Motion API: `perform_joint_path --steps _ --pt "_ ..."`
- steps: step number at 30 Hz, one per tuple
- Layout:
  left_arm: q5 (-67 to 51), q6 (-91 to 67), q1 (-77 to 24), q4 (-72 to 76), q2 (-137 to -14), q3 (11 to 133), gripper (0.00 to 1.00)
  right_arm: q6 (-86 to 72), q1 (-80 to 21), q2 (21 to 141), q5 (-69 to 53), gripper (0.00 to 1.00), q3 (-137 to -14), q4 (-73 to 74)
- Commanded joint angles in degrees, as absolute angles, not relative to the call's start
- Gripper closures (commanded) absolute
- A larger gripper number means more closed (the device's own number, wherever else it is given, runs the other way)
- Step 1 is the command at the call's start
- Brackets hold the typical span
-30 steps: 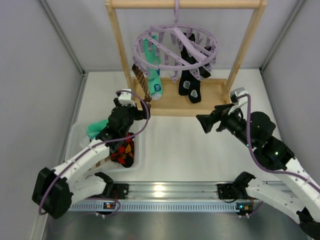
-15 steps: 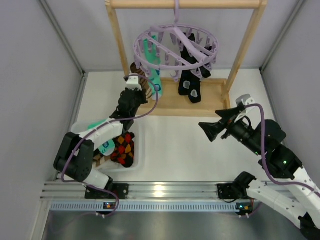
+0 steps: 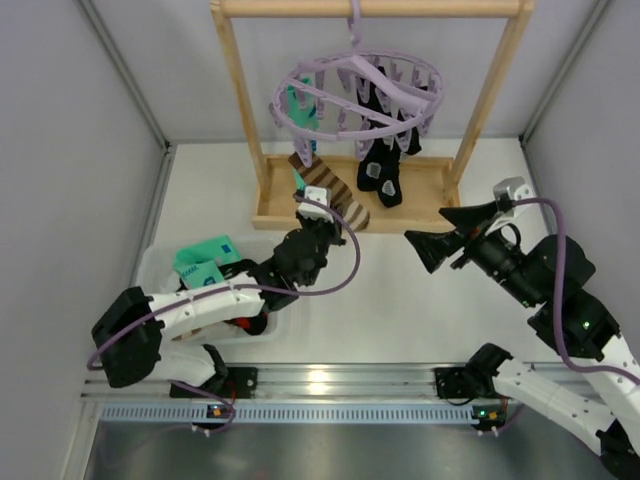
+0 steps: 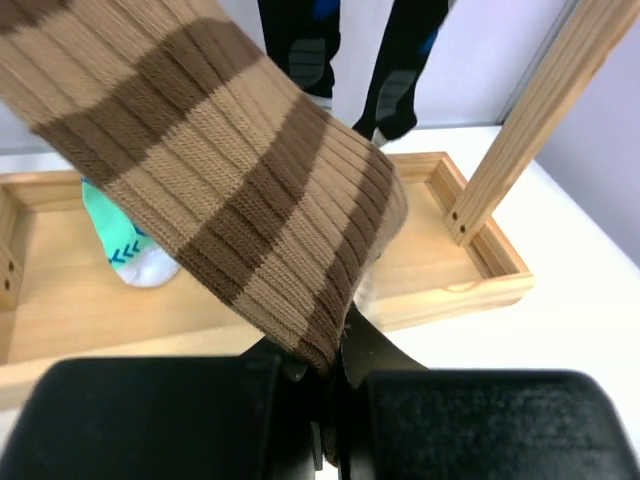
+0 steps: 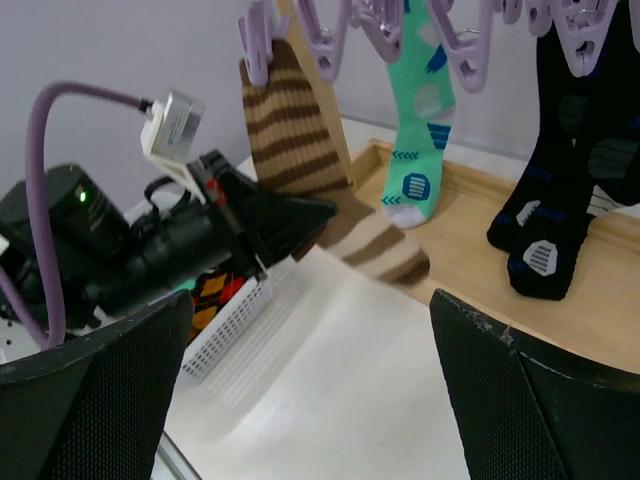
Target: Remove the socks clipped to the hanger
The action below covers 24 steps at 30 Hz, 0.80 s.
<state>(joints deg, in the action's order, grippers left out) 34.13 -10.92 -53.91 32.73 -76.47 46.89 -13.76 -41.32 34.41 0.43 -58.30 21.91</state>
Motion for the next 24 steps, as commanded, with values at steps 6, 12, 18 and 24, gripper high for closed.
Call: perform_joint_path --steps 6,12,18,24 --pt "53.1 -5.4 -69.1 34.2 -83.4 48.7 1.0 -13.5 -40.5 38.7 5.1 0.03 -70.2 24.9" --pt "63.4 1.7 -75.9 34.2 -91.8 54.9 1.0 -13.3 -40.5 49.5 5.6 0.06 -80.1 31.9" --pt "66.6 3.5 -77.0 34.3 -95.2 57.1 1.0 -11.0 -40.4 59.0 9.5 0.17 -87.3 34.9" --pt "73.3 8.9 -77.6 34.2 -99.5 62.0 1.0 -10.4 -40.9 66.2 10.9 0.3 -92.6 37.0"
